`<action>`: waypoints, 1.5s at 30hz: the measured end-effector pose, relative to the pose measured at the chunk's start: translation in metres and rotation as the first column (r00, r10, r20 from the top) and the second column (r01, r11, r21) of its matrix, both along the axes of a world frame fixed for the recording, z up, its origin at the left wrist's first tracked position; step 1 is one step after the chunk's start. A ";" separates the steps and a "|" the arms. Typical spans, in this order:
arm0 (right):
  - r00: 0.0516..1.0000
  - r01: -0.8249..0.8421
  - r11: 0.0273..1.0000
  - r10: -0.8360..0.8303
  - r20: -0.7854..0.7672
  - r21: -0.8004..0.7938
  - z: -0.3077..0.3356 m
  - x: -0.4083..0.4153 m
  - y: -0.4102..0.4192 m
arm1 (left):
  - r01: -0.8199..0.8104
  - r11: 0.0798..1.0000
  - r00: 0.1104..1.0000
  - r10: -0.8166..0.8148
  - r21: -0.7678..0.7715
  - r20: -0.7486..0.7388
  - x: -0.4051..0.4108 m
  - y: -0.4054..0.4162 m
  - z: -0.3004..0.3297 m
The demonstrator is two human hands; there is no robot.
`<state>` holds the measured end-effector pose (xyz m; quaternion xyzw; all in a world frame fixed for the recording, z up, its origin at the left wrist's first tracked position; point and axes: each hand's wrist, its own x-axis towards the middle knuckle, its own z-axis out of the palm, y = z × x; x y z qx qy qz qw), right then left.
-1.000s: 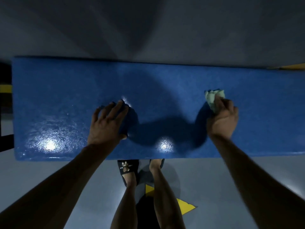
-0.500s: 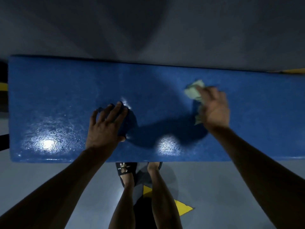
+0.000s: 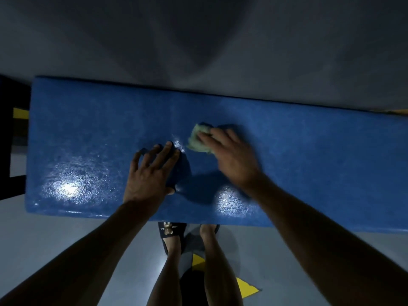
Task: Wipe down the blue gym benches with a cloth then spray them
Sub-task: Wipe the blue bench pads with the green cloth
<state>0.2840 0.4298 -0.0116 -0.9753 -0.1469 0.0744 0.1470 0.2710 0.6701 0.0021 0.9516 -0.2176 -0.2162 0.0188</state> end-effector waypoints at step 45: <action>0.996 0.080 0.991 -0.075 0.053 -0.105 -0.011 0.033 -0.078 | -0.012 1.000 0.998 0.011 0.020 0.054 -0.003 -0.003 0.000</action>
